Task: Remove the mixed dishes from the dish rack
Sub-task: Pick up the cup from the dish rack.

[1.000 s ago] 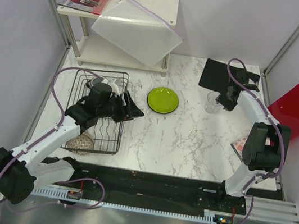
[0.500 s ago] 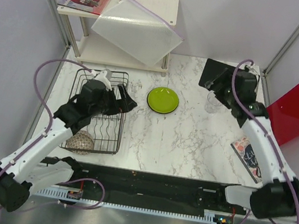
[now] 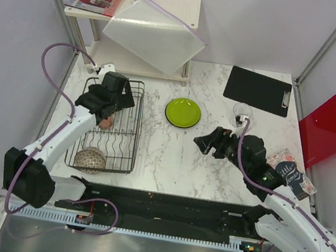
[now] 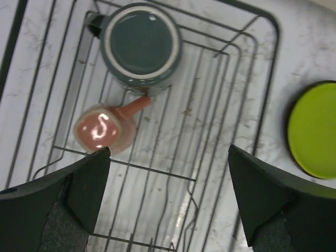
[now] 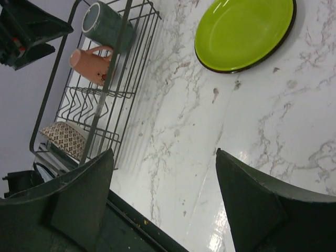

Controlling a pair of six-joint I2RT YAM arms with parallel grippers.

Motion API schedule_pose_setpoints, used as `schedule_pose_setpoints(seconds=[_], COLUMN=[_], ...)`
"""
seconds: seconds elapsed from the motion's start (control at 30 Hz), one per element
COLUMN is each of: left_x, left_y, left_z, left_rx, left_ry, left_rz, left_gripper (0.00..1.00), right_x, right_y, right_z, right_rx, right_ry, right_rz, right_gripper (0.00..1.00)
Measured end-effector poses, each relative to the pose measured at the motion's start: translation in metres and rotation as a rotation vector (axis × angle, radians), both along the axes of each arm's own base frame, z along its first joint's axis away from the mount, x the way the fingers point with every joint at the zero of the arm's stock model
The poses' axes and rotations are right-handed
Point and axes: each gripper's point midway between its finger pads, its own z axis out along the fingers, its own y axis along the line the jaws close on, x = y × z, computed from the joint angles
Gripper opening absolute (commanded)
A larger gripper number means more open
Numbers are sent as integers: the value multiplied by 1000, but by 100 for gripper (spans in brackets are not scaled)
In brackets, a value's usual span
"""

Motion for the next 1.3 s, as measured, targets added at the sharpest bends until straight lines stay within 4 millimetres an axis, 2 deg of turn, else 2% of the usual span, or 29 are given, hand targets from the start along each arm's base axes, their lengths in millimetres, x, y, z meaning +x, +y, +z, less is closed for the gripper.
schedule_pose_setpoints(seconds=[0.07, 0.13, 0.23, 0.3, 0.4, 0.6, 0.8, 0.93, 0.97, 1.27, 1.3], left_x=[4, 3, 1, 1, 2, 4, 2, 3, 3, 2, 2], left_y=[20, 41, 62, 69, 71, 66, 64, 65, 65, 65, 65], left_z=[-20, -32, -39, -40, -46, -76, -101, -102, -102, -107, -107], left_rx=[38, 67, 82, 87, 92, 95, 68, 44, 39, 27, 27], left_ry=[68, 116, 153, 162, 180, 274, 349, 355, 356, 363, 363], left_rz=[59, 118, 179, 201, 208, 187, 170, 171, 169, 162, 162], left_gripper=[99, 99, 99, 99, 99, 99, 96, 82, 75, 47, 42], right_x=[-9, -15, -20, -22, -23, -25, -26, -26, -26, -24, -24], right_y=[-4, -8, -12, -13, -14, -14, -15, -15, -15, -14, -14], right_z=[-9, -5, 10, 16, 16, -2, -9, -11, -12, -19, -19], right_rx=[-4, 9, 37, 46, 48, 24, 16, 15, 13, 0, -1], right_ry=[2, -22, -77, -98, -104, -70, -59, -56, -54, -34, -33], right_rz=[8, 8, 9, 12, 14, 21, 21, 21, 21, 21, 21], right_gripper=[85, 85, 85, 86, 86, 85, 85, 86, 85, 85, 85])
